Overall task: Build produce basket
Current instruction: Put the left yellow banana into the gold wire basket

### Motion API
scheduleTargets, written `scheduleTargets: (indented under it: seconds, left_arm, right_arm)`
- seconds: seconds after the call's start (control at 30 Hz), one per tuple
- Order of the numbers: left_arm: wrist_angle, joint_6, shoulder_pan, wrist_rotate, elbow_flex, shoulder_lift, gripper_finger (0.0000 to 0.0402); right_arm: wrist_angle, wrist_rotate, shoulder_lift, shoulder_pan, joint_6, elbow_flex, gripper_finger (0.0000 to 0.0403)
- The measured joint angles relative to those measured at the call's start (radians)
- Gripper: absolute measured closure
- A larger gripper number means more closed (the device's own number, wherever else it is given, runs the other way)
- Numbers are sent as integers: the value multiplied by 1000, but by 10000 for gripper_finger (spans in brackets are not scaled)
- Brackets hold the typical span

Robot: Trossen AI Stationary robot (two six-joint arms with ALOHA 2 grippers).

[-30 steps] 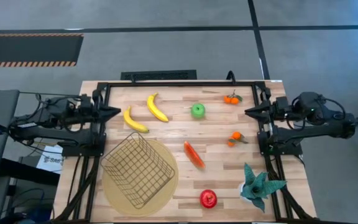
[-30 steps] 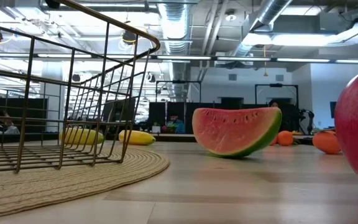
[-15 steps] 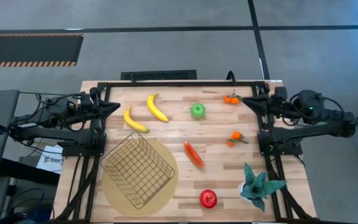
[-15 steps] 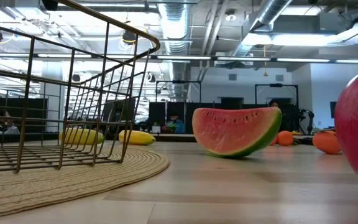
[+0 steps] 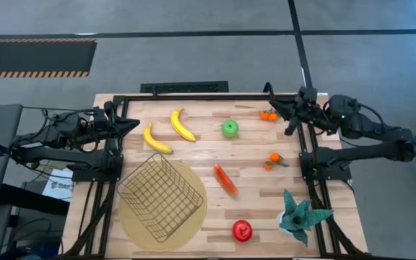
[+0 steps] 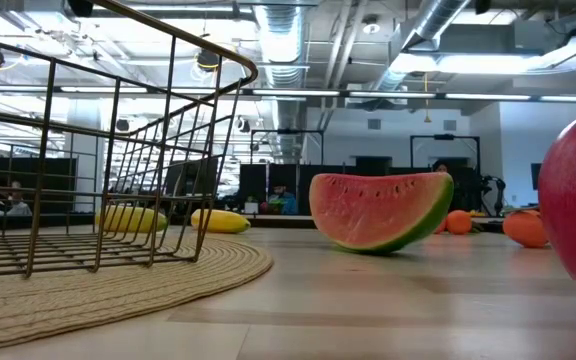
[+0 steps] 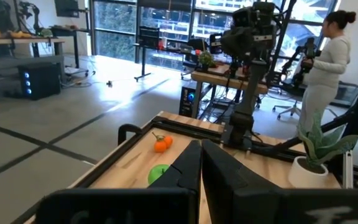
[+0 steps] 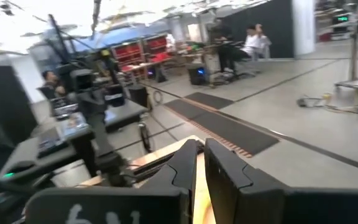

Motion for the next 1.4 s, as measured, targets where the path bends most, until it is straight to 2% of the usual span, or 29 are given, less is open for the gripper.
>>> scheduleTargets:
  seconds: [0.2,0.33,0.63,0.83,0.97,1.17,1.27,1.4]
  left_arm:
    - [-16,-17,0,-24,0,0,400]
    - [-18,7,0,-32,0,0,382]
    - [-20,2,0,-245,0,0,280]
    - [-79,-87,0,-335,0,0,219]
    - [-129,-116,0,-352,1,26,206]
    - [-138,-80,14,-369,1,130,208]
    - [-244,-76,38,-314,24,191,209]
    - [-470,-52,76,-194,95,304,209]
  right_arm:
    - [-11,1,81,-41,-1,63,346]
    - [-23,1,133,-56,-1,107,346]
    - [-84,1,213,-86,-11,220,346]
    - [-249,20,260,-114,-2,319,342]
    - [-343,31,308,-139,16,377,311]
    - [-398,67,393,-188,32,460,232]
    - [-425,63,424,-204,34,509,195]
    - [-493,45,455,-203,34,588,163]
